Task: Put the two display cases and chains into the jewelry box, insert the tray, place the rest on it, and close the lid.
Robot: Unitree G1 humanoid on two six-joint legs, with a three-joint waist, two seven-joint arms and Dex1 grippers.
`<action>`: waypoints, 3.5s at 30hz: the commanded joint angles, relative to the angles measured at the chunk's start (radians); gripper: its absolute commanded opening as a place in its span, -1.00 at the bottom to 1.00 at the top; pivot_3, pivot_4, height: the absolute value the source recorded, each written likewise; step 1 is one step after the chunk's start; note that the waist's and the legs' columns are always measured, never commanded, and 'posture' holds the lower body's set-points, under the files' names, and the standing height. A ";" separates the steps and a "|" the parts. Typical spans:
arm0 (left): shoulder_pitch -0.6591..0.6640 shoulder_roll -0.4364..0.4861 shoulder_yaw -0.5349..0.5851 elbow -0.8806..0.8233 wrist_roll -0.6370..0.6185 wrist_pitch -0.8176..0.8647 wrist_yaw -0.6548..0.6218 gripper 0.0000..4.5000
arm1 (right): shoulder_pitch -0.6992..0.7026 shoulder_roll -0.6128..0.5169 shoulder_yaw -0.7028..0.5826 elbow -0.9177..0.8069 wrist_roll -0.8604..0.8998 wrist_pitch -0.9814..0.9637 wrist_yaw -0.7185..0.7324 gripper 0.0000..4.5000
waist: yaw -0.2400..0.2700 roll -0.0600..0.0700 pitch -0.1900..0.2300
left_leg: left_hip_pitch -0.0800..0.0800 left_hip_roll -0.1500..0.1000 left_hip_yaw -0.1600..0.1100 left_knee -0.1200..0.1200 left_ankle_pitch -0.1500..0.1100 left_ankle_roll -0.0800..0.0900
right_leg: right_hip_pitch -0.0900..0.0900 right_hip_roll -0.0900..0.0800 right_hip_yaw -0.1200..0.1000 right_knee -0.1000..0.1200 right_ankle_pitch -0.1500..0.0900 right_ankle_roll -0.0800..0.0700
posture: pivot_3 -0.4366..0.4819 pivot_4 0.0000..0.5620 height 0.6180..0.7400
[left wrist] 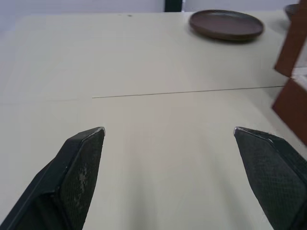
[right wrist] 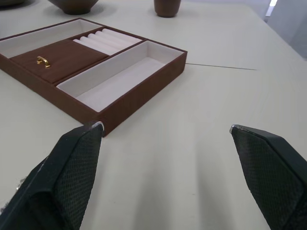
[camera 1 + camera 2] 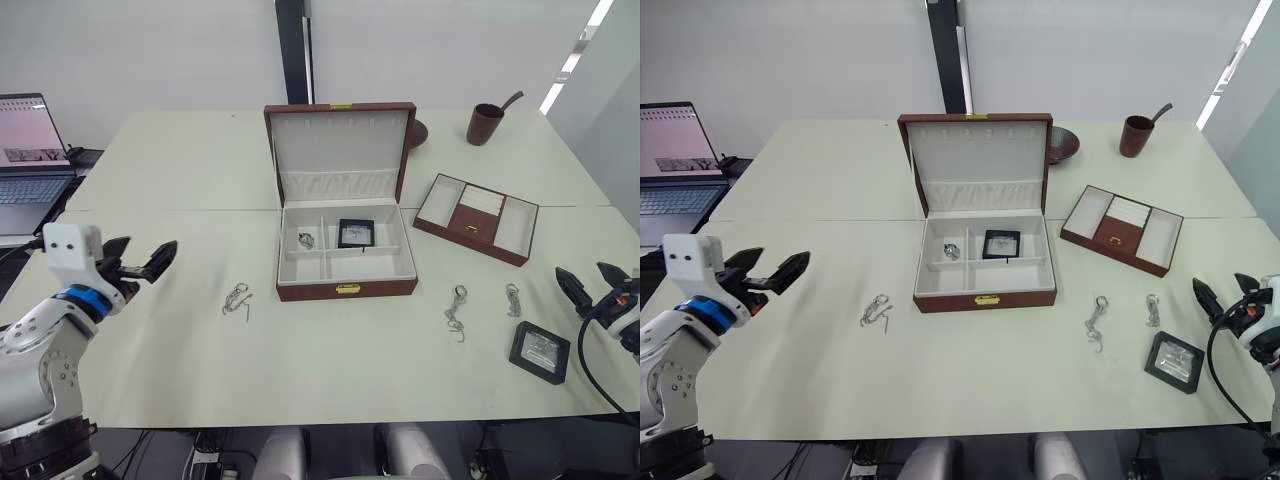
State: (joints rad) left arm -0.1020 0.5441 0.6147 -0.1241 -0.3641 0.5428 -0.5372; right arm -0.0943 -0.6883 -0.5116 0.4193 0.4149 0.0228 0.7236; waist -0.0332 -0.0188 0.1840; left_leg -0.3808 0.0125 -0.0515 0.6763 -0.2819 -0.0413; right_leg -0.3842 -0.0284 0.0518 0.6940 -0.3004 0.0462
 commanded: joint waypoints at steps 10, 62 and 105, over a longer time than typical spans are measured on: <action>0.061 -0.043 0.029 0.075 0.013 -0.187 0.151 0.99 | -0.037 -0.024 -0.020 0.066 -0.010 -0.081 -0.007 1.00 | 0.001 0.000 0.000 | -0.001 0.000 0.000 0.000 0.000 0.000 | 0.000 -0.001 -0.001 -0.001 0.000 0.000 | -0.05 -0.47 1.00; 0.016 0.230 -0.398 0.178 -0.037 -0.167 -0.477 0.99 | 0.215 -0.062 0.252 -0.706 0.102 0.035 0.454 1.00 | 0.004 0.000 0.001 | -0.001 0.002 -0.006 -0.001 0.000 0.000 | 0.006 -0.001 -0.007 -0.012 0.000 0.001 | -0.05 -0.47 1.00; 0.021 0.173 -0.477 0.170 0.022 -0.120 -0.421 -0.93 | 0.213 -0.061 0.245 -0.725 0.130 0.079 0.416 1.00 | 0.005 0.006 -0.003 | 0.002 0.001 -0.011 -0.002 0.000 0.000 | 0.011 -0.005 -0.009 -0.013 0.000 0.001 | -0.05 -0.47 1.00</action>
State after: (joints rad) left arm -0.0971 0.7211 0.1640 0.0686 -0.3357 0.4070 -0.9467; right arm 0.1116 -0.7429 -0.2510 -0.2708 0.5256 0.1001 1.1346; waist -0.0286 -0.0124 0.1809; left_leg -0.3787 0.0131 -0.0623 0.6738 -0.2822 -0.0410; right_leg -0.3733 -0.0336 0.0430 0.6811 -0.3002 0.0473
